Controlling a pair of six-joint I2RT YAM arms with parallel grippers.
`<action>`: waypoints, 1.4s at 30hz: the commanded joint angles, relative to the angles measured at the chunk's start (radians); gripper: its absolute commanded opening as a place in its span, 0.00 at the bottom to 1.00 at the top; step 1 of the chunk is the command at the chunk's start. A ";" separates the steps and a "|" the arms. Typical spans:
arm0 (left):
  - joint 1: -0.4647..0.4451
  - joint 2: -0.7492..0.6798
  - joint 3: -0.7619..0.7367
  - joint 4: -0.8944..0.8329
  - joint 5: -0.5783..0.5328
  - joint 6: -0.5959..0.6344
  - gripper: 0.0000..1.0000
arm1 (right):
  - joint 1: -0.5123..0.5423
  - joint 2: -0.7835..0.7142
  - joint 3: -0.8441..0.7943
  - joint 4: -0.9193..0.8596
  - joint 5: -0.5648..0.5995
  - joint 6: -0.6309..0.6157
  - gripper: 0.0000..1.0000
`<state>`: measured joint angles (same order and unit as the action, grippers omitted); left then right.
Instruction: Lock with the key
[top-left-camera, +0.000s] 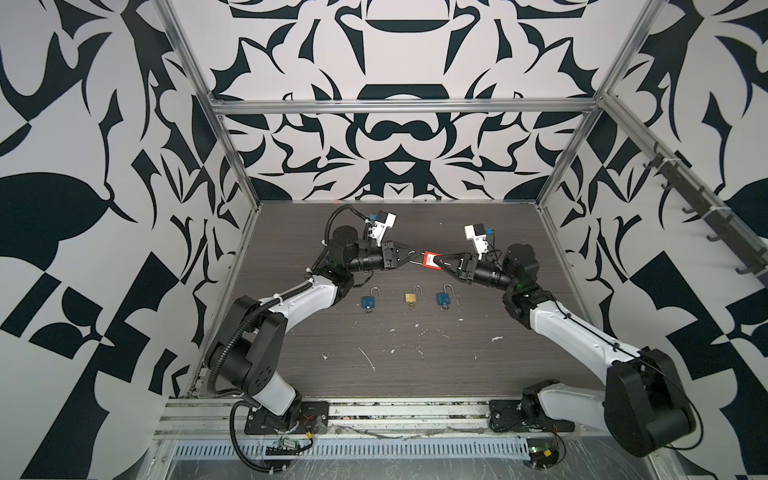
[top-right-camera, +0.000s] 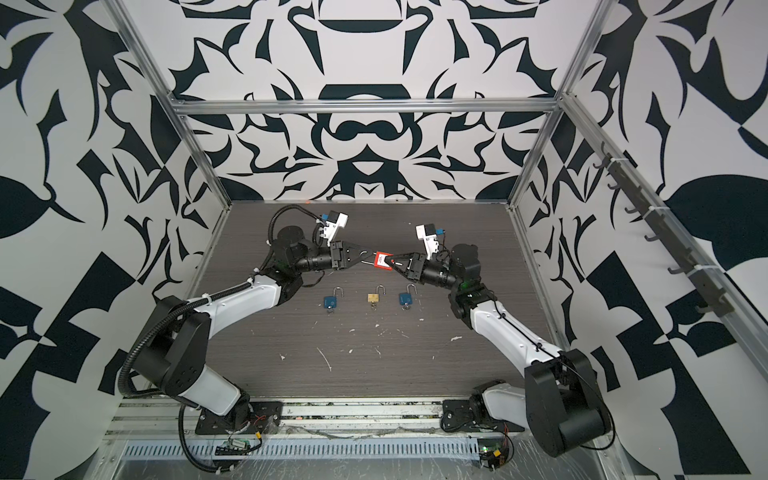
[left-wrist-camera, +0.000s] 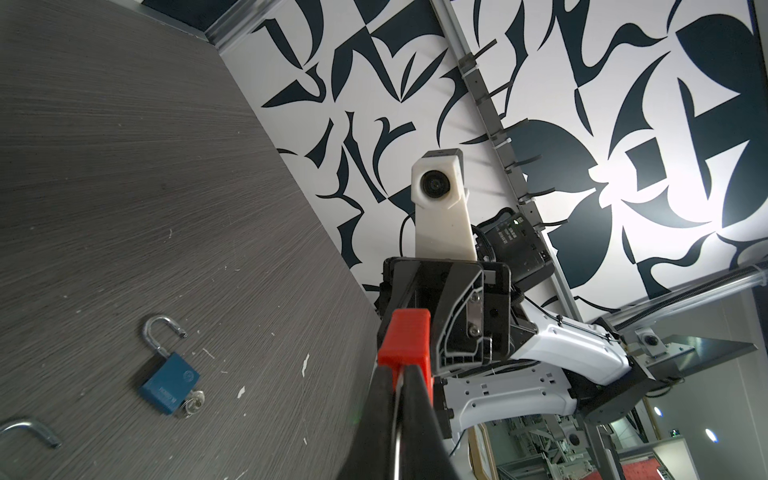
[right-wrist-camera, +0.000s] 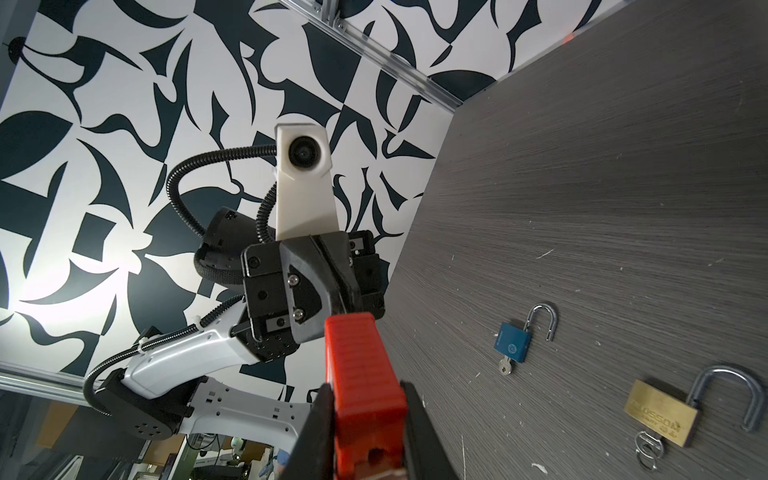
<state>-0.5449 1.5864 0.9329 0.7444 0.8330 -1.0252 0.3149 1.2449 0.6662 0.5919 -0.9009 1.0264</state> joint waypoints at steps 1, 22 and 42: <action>-0.067 0.009 0.020 0.058 0.028 -0.029 0.00 | 0.083 0.053 0.015 0.035 -0.045 0.025 0.00; 0.099 -0.004 -0.178 0.328 0.014 -0.153 0.64 | 0.056 0.135 -0.053 0.315 -0.041 0.250 0.00; 0.017 0.031 -0.102 0.177 0.060 -0.101 0.43 | 0.057 0.118 -0.036 0.323 -0.030 0.240 0.00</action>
<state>-0.5137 1.6016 0.7963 0.9154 0.8661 -1.1290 0.3702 1.3983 0.6064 0.8566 -0.9310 1.2789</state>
